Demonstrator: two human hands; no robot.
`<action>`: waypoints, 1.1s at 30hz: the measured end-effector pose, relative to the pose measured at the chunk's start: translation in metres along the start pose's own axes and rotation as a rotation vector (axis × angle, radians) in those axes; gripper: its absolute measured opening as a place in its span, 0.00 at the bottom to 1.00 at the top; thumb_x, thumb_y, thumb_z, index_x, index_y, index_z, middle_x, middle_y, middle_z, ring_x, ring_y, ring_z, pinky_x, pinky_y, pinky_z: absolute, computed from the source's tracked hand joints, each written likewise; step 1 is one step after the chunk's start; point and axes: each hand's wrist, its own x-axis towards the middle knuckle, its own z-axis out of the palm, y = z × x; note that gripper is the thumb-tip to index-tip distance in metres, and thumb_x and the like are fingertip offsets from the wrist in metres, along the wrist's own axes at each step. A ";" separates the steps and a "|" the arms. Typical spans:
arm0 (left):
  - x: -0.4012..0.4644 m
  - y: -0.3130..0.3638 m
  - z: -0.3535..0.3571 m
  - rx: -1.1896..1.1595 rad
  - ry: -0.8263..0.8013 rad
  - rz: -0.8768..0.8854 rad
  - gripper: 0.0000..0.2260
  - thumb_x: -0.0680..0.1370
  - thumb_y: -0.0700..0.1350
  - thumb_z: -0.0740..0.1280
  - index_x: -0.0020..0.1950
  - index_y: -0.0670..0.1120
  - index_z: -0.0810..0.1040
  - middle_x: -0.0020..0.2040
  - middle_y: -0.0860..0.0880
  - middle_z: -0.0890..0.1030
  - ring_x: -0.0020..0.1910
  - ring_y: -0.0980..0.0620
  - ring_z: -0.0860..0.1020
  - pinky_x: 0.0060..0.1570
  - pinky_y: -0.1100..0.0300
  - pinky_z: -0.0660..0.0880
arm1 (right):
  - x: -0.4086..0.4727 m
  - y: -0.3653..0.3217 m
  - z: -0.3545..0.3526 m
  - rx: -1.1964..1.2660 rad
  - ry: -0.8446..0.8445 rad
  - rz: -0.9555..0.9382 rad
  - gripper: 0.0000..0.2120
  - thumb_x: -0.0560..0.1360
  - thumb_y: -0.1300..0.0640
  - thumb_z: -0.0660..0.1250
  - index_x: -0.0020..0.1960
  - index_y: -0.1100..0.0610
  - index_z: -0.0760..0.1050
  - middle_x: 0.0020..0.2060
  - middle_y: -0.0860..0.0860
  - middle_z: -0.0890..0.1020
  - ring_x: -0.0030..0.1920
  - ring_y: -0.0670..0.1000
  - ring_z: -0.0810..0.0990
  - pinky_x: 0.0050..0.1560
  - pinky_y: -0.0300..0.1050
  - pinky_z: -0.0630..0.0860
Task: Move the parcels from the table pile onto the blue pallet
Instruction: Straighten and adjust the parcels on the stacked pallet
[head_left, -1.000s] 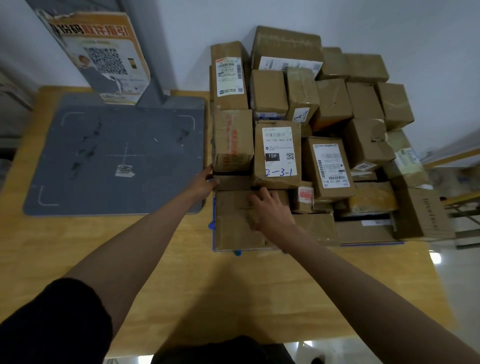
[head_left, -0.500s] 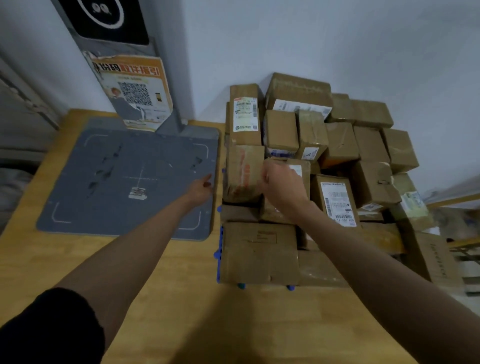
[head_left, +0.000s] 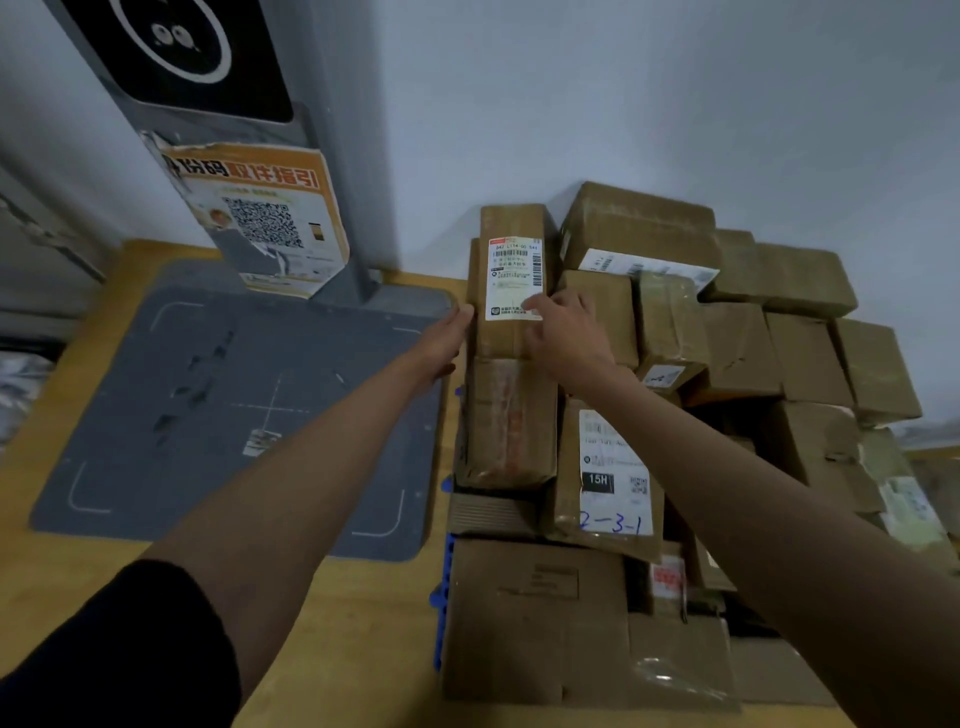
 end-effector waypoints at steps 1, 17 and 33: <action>0.007 0.003 0.001 -0.012 -0.011 -0.004 0.28 0.79 0.67 0.52 0.75 0.56 0.66 0.73 0.49 0.70 0.71 0.46 0.68 0.70 0.44 0.65 | 0.004 0.001 0.002 -0.007 0.011 0.001 0.21 0.79 0.53 0.60 0.72 0.50 0.66 0.68 0.56 0.70 0.71 0.58 0.61 0.68 0.57 0.66; 0.054 0.002 0.008 -0.073 -0.094 0.051 0.34 0.74 0.75 0.45 0.67 0.59 0.76 0.66 0.52 0.78 0.68 0.49 0.72 0.73 0.41 0.60 | 0.020 0.006 0.017 -0.090 0.108 -0.051 0.25 0.79 0.44 0.62 0.73 0.51 0.64 0.67 0.57 0.71 0.76 0.60 0.54 0.76 0.61 0.50; 0.039 0.018 0.010 0.024 0.131 0.230 0.25 0.77 0.68 0.50 0.60 0.58 0.79 0.57 0.55 0.83 0.58 0.54 0.79 0.66 0.46 0.71 | 0.001 0.022 -0.005 0.011 0.249 0.082 0.21 0.78 0.51 0.61 0.70 0.56 0.66 0.70 0.58 0.66 0.72 0.59 0.62 0.71 0.55 0.62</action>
